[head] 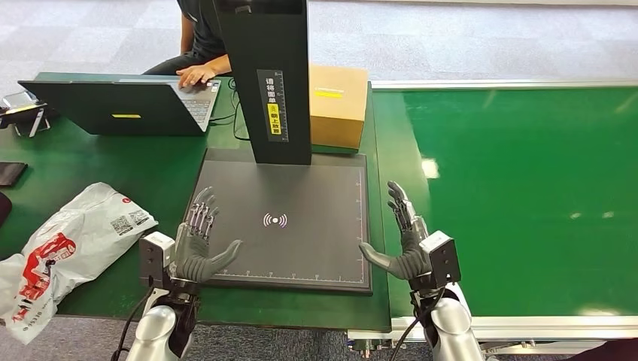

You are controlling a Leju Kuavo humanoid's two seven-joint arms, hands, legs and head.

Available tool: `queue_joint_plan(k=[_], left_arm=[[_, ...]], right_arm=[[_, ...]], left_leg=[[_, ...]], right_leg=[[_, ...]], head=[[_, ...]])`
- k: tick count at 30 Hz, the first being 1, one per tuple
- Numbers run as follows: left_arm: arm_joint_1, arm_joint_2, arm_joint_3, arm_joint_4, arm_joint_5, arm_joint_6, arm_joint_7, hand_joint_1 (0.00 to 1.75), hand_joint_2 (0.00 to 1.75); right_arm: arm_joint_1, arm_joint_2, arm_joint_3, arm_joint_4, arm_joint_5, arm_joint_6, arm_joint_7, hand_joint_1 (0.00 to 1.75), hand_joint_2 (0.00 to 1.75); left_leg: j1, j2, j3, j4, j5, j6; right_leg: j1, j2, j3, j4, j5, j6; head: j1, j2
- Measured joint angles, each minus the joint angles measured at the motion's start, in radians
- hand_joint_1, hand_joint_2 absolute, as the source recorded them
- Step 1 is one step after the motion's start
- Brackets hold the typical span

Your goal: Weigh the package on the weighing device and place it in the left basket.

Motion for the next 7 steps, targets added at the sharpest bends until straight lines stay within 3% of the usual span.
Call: queue_joint_plan(k=[7], left_arm=[[0.000, -0.002, 0.003, 0.000, 0.008, -0.009, 0.005, 0.00, 1.75]], right_arm=[[-0.008, 0.000, 0.000, 0.015, 0.000, 0.004, -0.001, 0.00, 1.75]], left_leg=[[0.000, 0.000, 0.000, 0.000, 0.000, 0.000]], right_leg=[[0.000, 0.000, 0.000, 0.000, 0.000, 0.000]], head=[[0.000, 0.000]])
